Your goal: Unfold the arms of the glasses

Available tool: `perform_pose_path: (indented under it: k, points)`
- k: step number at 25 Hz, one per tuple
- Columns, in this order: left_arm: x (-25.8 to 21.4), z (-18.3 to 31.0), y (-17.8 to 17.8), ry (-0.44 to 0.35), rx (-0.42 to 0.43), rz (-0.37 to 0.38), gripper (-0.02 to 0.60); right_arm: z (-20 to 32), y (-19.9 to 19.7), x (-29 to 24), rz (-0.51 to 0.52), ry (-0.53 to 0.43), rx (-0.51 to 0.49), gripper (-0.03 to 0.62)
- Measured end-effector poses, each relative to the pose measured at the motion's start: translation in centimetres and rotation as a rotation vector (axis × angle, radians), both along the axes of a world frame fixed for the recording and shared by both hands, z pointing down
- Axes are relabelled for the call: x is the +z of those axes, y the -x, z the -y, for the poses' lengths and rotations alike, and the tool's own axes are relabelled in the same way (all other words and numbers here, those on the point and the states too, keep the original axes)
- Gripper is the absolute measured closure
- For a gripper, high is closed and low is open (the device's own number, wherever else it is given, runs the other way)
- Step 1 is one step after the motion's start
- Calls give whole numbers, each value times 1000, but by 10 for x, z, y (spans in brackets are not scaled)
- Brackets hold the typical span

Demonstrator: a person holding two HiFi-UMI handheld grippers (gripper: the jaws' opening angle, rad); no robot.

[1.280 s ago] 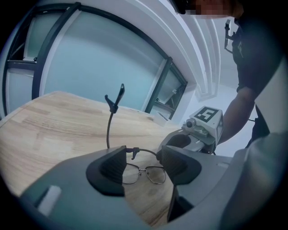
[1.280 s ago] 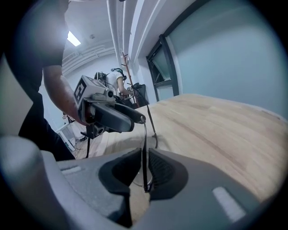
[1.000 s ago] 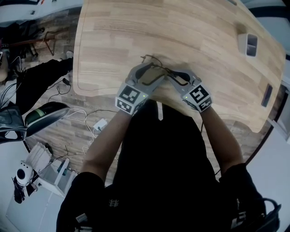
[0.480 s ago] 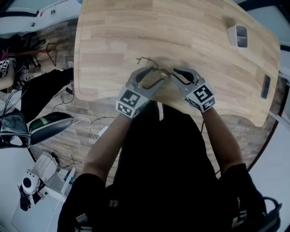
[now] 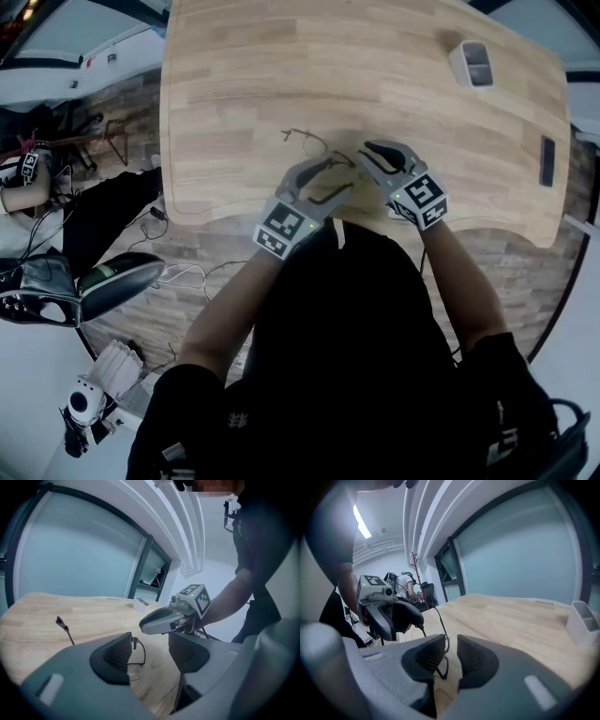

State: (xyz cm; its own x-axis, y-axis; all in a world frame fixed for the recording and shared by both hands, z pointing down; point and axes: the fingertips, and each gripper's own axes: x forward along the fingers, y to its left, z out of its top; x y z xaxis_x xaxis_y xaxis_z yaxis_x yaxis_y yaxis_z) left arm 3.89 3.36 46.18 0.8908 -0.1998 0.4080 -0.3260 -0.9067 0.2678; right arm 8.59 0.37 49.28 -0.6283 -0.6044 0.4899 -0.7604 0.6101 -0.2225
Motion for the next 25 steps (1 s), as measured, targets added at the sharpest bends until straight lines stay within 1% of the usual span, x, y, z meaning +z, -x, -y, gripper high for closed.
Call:
perform_pose_path:
  k: [5,10,20,25]
  points:
    - [-8,-17,-10,-10,61,-2,325,-4,-9,-4,1,0,29,525]
    - [-11,-35,-20,-4,117,-6,325,-10,-15,-7,4,-9,48,525]
    - [-14,-61,-32,1,197,-11,325,-19,-20,-9,-4,-8,57,525]
    - [-17,-66,-36,7,212,-18,325,-18,-20,-12,-11,-4,51,525]
